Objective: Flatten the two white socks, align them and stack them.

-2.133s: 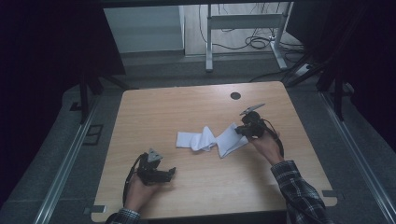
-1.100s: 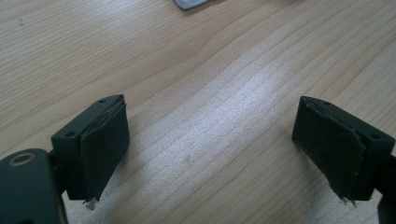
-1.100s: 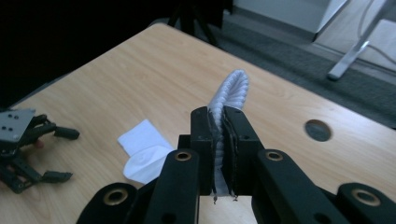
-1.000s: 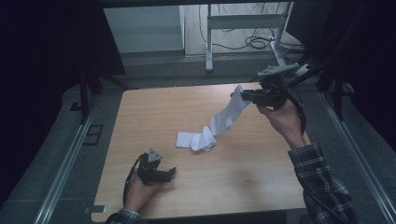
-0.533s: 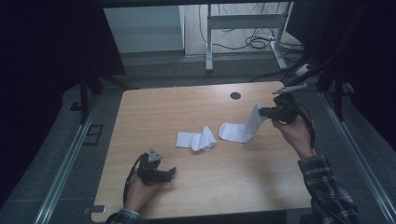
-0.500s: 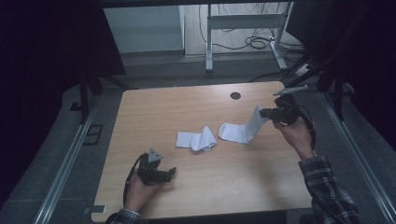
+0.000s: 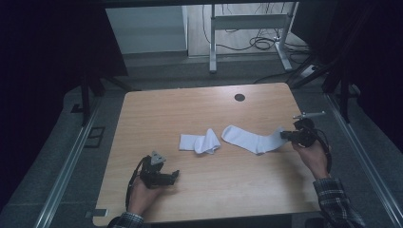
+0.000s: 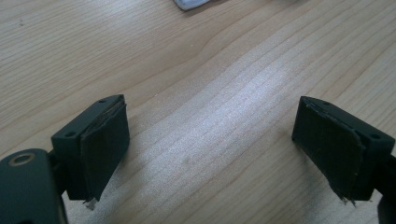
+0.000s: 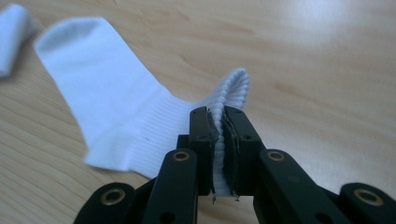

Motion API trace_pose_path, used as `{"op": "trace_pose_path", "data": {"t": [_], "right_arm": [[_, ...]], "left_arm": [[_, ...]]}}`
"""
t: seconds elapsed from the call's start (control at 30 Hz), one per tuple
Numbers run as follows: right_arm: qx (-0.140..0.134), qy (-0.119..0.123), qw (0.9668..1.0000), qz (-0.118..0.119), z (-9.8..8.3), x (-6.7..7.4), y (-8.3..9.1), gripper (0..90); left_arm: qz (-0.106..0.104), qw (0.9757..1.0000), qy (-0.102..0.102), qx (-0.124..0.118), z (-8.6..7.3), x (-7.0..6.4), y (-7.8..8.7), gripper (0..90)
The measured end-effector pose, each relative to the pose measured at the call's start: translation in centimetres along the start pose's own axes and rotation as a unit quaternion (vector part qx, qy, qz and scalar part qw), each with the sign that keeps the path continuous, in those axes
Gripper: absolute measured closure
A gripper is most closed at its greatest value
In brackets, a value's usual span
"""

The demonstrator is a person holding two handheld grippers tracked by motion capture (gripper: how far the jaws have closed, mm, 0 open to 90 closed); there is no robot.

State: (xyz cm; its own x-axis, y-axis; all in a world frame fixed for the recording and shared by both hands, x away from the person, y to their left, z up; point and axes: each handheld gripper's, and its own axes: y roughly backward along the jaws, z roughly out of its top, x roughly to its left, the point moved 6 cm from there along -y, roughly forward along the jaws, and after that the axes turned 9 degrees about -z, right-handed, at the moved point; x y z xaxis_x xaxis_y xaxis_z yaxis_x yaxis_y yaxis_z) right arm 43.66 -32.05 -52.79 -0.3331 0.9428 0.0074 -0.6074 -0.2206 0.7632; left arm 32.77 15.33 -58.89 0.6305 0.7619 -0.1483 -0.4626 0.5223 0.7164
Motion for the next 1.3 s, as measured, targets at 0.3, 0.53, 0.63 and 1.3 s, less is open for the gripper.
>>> {"op": "trace_pose_path", "data": {"t": [0.3, 0.53, 0.63, 1.3], "right_arm": [[0.023, 0.011, 0.9996, -0.015, -3.6, -1.1, -2.2, 75.1], [0.010, 0.007, 0.9998, -0.016, -3.8, -1.5, -1.8, 66.9], [0.000, 0.014, 0.9997, -0.020, -3.8, -1.6, -1.6, 64.4], [-0.009, 0.026, 0.9991, -0.033, -4.2, -2.1, -0.7, 54.9]], "left_arm": [[-0.003, 1.0000, -0.005, 0.001, 0.1, 0.1, -0.1, 11.1], [-0.006, 0.9999, -0.008, 0.010, 0.4, 0.3, -0.1, 12.5], [-0.014, 0.9997, -0.006, 0.018, 0.7, 0.4, -0.2, 13.7], [-0.049, 0.9979, -0.016, -0.038, 9.7, -1.5, -3.1, 42.2]]}}
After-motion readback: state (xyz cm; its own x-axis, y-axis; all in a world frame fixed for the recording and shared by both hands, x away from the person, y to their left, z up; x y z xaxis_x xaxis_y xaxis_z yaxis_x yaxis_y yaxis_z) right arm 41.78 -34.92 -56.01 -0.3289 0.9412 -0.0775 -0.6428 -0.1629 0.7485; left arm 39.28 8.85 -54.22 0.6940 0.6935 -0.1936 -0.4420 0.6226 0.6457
